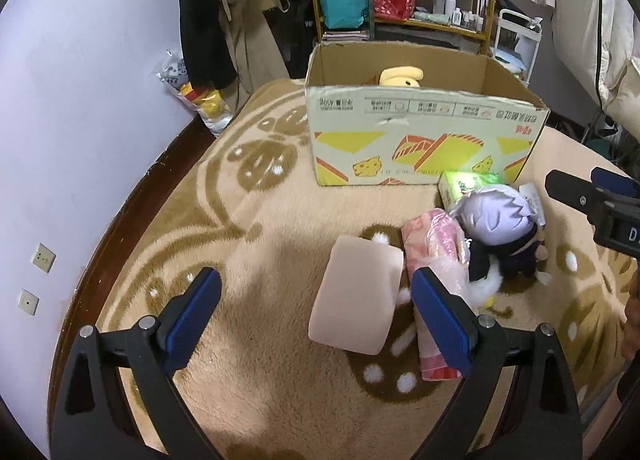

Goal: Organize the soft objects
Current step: 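Move the left tool toward the pink roll cushion while the right tool grasps the black tissue pack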

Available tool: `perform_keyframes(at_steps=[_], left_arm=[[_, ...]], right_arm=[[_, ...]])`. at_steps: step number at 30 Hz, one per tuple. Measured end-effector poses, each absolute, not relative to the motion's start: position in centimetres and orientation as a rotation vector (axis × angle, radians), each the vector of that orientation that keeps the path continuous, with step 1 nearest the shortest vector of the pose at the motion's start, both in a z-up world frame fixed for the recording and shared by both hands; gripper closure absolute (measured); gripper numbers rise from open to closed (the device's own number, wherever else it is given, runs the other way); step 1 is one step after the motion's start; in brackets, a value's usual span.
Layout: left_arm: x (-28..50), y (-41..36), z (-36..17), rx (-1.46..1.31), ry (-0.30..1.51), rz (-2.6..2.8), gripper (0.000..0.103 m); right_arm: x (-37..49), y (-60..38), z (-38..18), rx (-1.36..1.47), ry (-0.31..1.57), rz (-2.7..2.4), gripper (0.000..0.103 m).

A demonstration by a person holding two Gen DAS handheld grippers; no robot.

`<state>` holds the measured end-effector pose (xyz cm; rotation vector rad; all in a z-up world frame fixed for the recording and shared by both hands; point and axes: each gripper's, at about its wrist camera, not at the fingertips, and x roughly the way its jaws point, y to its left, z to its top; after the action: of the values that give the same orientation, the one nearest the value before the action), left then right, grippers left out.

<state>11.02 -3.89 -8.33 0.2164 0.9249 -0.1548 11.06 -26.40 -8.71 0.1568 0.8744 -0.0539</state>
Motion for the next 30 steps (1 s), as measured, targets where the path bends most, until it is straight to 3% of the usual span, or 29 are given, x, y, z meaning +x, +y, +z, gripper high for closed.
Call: perform_keyframes(at_steps=[30], left_arm=[[14.2, -4.2, -13.0, 0.183, 1.075, -0.187, 0.008]], right_arm=[[13.5, -29.4, -14.3, 0.366, 0.977, -0.105, 0.000]])
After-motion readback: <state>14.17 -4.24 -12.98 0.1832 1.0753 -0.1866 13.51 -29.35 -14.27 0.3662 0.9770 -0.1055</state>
